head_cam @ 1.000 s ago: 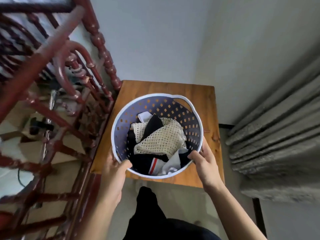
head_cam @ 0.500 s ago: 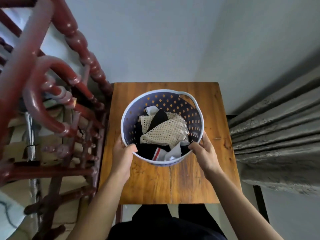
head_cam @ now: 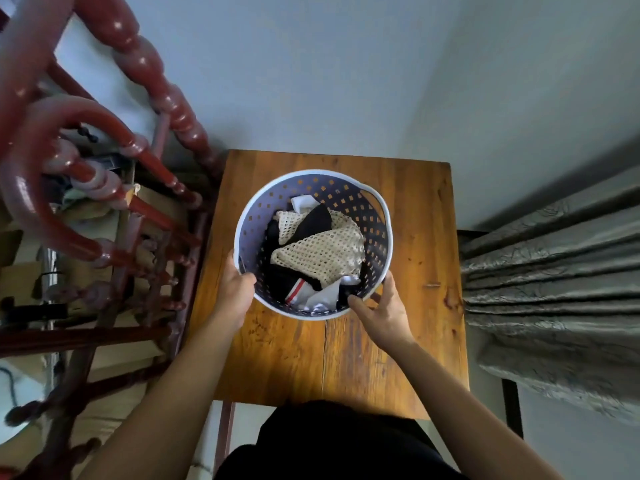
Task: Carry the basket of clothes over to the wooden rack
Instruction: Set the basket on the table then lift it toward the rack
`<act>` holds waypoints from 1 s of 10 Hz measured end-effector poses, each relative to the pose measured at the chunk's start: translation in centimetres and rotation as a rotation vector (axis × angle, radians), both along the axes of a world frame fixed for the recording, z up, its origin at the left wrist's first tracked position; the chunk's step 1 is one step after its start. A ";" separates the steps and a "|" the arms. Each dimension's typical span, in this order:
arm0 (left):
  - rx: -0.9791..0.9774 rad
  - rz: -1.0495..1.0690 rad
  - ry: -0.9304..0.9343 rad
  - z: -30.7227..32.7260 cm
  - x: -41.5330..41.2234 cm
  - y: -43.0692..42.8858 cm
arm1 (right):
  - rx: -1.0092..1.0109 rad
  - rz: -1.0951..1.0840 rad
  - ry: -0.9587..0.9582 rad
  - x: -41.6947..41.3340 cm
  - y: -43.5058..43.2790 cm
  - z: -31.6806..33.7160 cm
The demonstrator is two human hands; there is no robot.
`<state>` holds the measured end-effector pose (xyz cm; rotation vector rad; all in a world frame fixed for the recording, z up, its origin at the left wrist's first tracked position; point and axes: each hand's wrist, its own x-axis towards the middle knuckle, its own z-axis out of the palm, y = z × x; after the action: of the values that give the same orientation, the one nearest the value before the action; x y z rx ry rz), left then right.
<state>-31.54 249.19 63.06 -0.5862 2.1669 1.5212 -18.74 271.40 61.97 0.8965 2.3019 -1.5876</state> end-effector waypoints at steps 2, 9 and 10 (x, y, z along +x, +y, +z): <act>-0.111 -0.040 0.008 -0.7 -0.7 -1.1 | 0.018 0.054 -0.021 -3.1 3.5 1.1; -0.215 -0.016 0.105 -1.7 -1.2 -1.9 | 0.008 0.171 -0.101 -7.9 -1.7 -1.1; -0.271 -0.080 0.098 -2.2 -4.9 -3.1 | 0.040 0.423 0.018 -11.3 -2.3 -2.7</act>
<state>-36.40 246.12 60.82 -0.5121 2.4623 1.2482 -30.01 269.09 59.27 0.3644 2.3415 -1.3740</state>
